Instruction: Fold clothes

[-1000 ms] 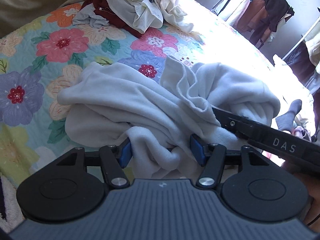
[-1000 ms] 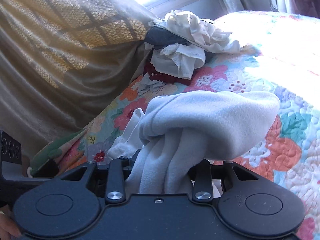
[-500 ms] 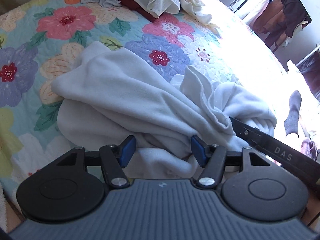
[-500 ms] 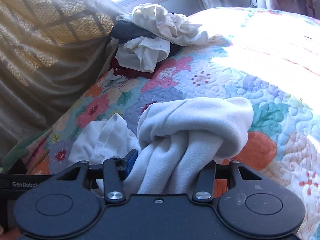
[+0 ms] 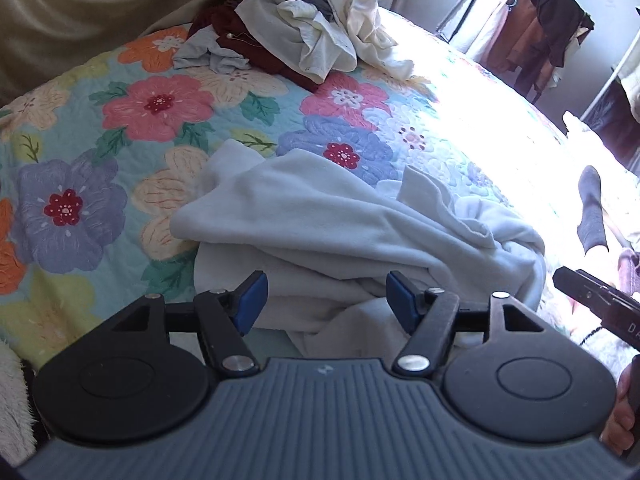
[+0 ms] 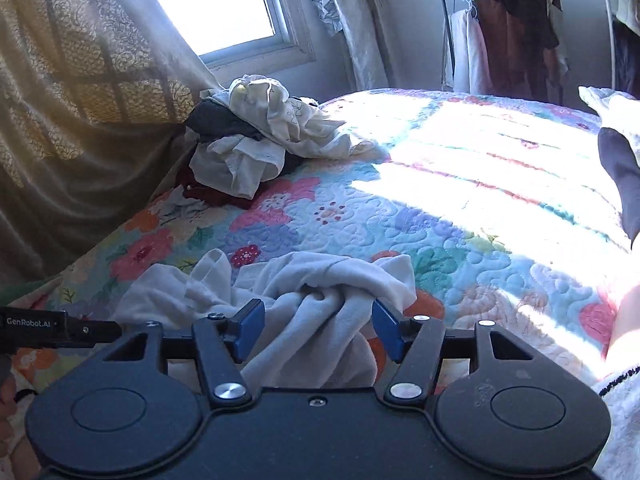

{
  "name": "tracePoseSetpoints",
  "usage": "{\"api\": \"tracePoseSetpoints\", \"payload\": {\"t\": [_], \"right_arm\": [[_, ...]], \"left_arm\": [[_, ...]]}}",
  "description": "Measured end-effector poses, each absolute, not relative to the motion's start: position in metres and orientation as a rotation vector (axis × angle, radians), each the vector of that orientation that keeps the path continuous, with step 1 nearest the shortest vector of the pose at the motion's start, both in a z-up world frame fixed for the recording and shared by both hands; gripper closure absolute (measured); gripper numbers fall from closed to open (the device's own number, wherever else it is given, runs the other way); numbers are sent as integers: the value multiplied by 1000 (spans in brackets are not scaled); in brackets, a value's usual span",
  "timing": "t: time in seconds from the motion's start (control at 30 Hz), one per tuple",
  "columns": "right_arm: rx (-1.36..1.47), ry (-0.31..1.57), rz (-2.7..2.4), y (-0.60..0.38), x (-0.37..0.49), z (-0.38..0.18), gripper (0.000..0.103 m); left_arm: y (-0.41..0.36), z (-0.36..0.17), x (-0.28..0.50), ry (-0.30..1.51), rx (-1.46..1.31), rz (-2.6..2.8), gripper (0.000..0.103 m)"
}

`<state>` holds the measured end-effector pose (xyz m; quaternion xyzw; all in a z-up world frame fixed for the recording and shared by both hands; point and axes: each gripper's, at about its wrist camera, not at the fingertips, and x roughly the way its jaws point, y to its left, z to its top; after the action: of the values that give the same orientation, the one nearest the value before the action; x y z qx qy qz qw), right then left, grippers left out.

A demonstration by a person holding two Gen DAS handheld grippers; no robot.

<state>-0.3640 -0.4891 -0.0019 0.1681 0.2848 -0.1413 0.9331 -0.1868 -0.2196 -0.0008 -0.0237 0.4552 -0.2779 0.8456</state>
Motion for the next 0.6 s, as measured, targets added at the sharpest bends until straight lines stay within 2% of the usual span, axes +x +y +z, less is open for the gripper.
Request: {"api": "tracePoseSetpoints", "payload": {"t": [0.2,0.3,0.4,0.47,0.53,0.6], "right_arm": [[367,631,-151,-460,-367,-2,36],[325,667,-147,-451,-355,-5,35],[276,691,-178,-441,-345,-4,34],[233,686,-181,-436,-337,2,27],[190,678,-183,-431,-327,8,27],[169,673,-176,-427,-316,11,27]], "left_arm": [[-225,5,-184,931,79,-680,31],[-231,13,-170,872,166,-691,22],[-229,17,-140,927,53,-831,18],[-228,17,-123,959,-71,-889,14],[-231,11,-115,923,-93,-896,4],[-235,-6,-109,935,-61,-841,4]]}}
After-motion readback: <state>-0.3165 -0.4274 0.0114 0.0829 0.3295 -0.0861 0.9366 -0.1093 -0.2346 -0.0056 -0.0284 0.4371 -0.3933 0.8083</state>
